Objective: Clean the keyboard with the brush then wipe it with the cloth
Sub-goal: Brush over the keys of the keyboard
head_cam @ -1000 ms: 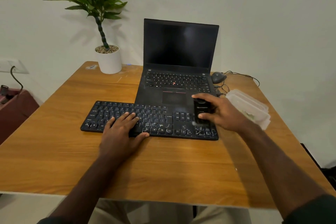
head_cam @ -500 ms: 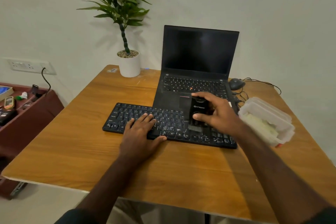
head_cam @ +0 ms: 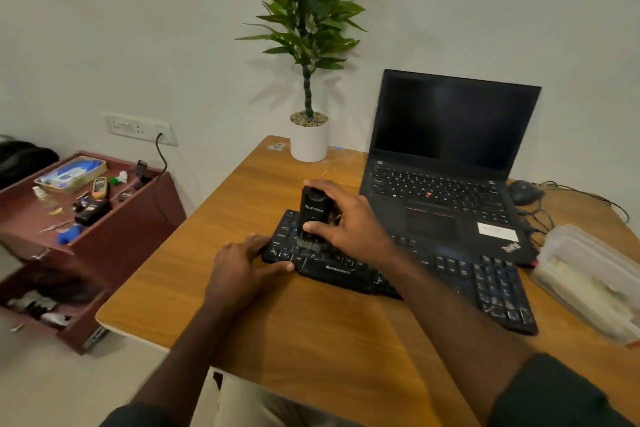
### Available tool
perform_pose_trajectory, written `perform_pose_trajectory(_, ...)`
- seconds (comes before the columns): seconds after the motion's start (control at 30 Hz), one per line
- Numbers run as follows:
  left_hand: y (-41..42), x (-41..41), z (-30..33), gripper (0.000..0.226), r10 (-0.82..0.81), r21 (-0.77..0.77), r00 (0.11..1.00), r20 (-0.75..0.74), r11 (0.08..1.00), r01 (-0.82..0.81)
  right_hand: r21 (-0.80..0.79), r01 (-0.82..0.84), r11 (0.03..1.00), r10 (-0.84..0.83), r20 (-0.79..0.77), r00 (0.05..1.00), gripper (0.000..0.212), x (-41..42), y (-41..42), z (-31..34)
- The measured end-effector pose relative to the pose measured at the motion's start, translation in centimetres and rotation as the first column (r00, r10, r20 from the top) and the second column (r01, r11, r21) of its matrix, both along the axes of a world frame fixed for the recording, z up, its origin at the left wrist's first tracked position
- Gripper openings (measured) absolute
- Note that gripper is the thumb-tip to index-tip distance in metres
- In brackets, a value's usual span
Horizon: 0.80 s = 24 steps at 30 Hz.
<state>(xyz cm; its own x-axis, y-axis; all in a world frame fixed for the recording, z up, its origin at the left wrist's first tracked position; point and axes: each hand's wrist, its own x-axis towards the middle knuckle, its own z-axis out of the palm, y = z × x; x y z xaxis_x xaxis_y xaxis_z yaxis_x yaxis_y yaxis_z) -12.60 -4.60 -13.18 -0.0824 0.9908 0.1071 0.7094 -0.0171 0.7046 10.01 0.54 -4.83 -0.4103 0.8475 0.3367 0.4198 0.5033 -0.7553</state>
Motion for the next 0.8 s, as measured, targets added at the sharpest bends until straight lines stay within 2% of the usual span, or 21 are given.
perform_pose_trajectory(0.13, 0.0, 0.2, 0.2, 0.093, 0.017, 0.019, 1.0, -0.01, 1.0, -0.017, 0.044, -0.011, 0.999, 0.011, -0.008, 1.0, 0.066, -4.0, 1.3, 0.1)
perform_pose_trajectory(0.3, 0.3, 0.1, 0.0, 0.093, 0.048, 0.011, 0.998, -0.027, 0.999, -0.048, 0.073, -0.033, 0.997, 0.03, 0.047, 0.998, 0.067, -7.1, 2.5, -1.6)
perform_pose_trajectory(0.5, 0.8, 0.1, -0.1, 0.101, 0.101, 0.012, 0.993, 0.06, 0.995, -0.102, 0.043, 0.044, 0.998, -0.045, 0.022, 0.999, 0.069, -5.5, 3.1, -2.9)
perform_pose_trajectory(0.67, 1.2, -0.2, -0.8, 0.102, 0.086, -0.007, 0.989, 0.122, 0.996, -0.086, 0.039, -0.066, 0.997, 0.064, 0.053, 0.997, 0.067, -4.7, 2.4, -2.7)
perform_pose_trajectory(0.73, 1.3, -0.4, -1.1, 0.101, 0.064, -0.007, 0.99, 0.129, 0.998, -0.063, 0.02, -0.161, 0.987, 0.157, 0.137, 0.978, 0.065, -3.9, 2.5, -1.9)
perform_pose_trajectory(0.8, 1.3, -0.4, -1.1, 0.101, 0.06, -0.011, 0.991, 0.124, 0.998, -0.059, -0.011, -0.207, 0.978, 0.201, 0.295, 0.934, 0.065, -3.1, 3.4, -0.5)
